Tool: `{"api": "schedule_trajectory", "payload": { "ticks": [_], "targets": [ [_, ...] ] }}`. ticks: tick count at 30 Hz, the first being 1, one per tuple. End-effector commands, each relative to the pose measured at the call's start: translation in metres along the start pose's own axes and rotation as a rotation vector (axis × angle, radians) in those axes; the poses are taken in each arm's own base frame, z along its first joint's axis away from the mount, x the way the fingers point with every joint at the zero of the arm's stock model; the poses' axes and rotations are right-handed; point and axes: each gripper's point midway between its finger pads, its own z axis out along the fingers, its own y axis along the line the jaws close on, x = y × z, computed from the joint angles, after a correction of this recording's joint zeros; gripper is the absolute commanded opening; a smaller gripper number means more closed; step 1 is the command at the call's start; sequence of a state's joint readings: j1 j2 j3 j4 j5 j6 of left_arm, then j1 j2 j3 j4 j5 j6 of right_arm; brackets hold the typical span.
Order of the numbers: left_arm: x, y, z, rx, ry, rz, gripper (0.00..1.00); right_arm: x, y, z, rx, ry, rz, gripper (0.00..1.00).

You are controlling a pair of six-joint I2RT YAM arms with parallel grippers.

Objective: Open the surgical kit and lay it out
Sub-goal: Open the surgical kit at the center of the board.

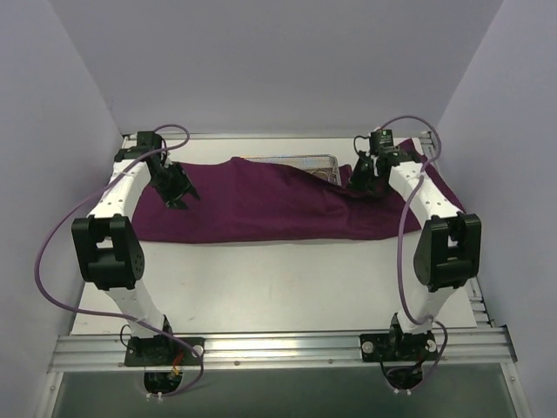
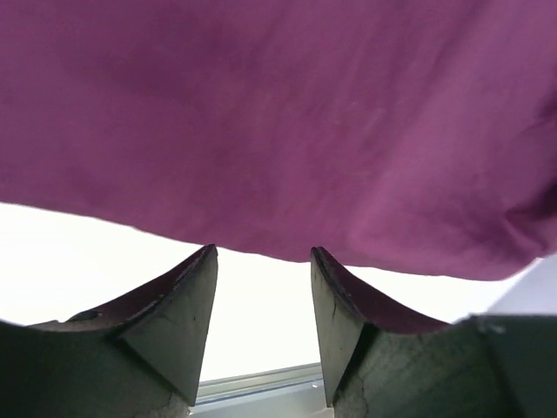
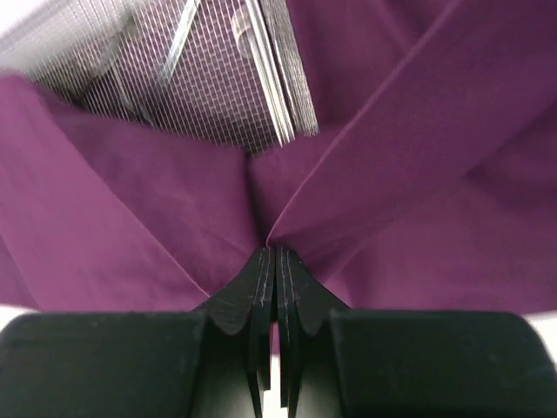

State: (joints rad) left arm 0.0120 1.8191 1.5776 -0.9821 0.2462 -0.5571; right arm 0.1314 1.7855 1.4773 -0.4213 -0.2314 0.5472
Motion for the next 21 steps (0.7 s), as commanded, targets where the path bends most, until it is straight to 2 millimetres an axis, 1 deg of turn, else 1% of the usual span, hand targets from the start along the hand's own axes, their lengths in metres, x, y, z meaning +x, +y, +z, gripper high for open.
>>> {"api": "schedule_trajectory", "payload": {
  "ticks": [1,2,3,5,6,7,9,10,12,16,19,20,21],
  "targets": [
    [-0.005,-0.027,0.007,0.121,0.022,-0.054,0.56,0.032,-0.003,-0.025,-0.055,0.042,-0.062,0.00],
    [-0.006,-0.030,0.009,0.134,0.029,-0.071,0.56,0.040,-0.007,-0.025,-0.058,0.050,-0.064,0.00],
    [-0.007,-0.033,0.013,0.149,0.042,-0.080,0.56,0.056,-0.014,-0.029,-0.060,0.072,-0.070,0.00],
    [-0.009,-0.039,0.015,0.170,0.046,-0.107,0.57,0.070,-0.021,-0.032,-0.067,0.091,-0.083,0.00],
    [-0.014,-0.042,0.017,0.184,0.038,-0.112,0.57,0.074,-0.022,-0.038,-0.077,0.086,-0.096,0.00],
    [-0.008,-0.052,0.018,0.197,0.051,-0.100,0.58,0.088,-0.032,-0.035,-0.059,0.115,-0.093,0.00],
    [-0.008,-0.063,0.021,0.210,0.054,-0.100,0.59,0.097,-0.039,-0.038,-0.049,0.118,-0.095,0.00],
    [-0.007,-0.067,0.022,0.217,0.058,-0.099,0.60,0.106,-0.046,-0.036,-0.034,0.137,-0.093,0.00],
    [-0.007,-0.070,0.027,0.214,0.068,-0.105,0.60,0.111,-0.050,-0.035,-0.030,0.140,-0.090,0.00],
    [-0.013,-0.083,0.026,0.227,0.058,-0.091,0.61,0.117,-0.054,-0.029,-0.026,0.160,-0.086,0.00],
    [-0.015,-0.087,0.030,0.221,0.059,-0.090,0.62,0.129,-0.058,-0.029,-0.025,0.207,-0.092,0.00],
    [-0.019,-0.088,0.028,0.209,0.046,-0.086,0.62,0.134,-0.061,-0.030,-0.021,0.211,-0.097,0.00],
    [-0.019,-0.087,0.033,0.195,0.054,-0.087,0.62,0.136,-0.063,-0.030,-0.020,0.214,-0.101,0.00]
  ]
}}
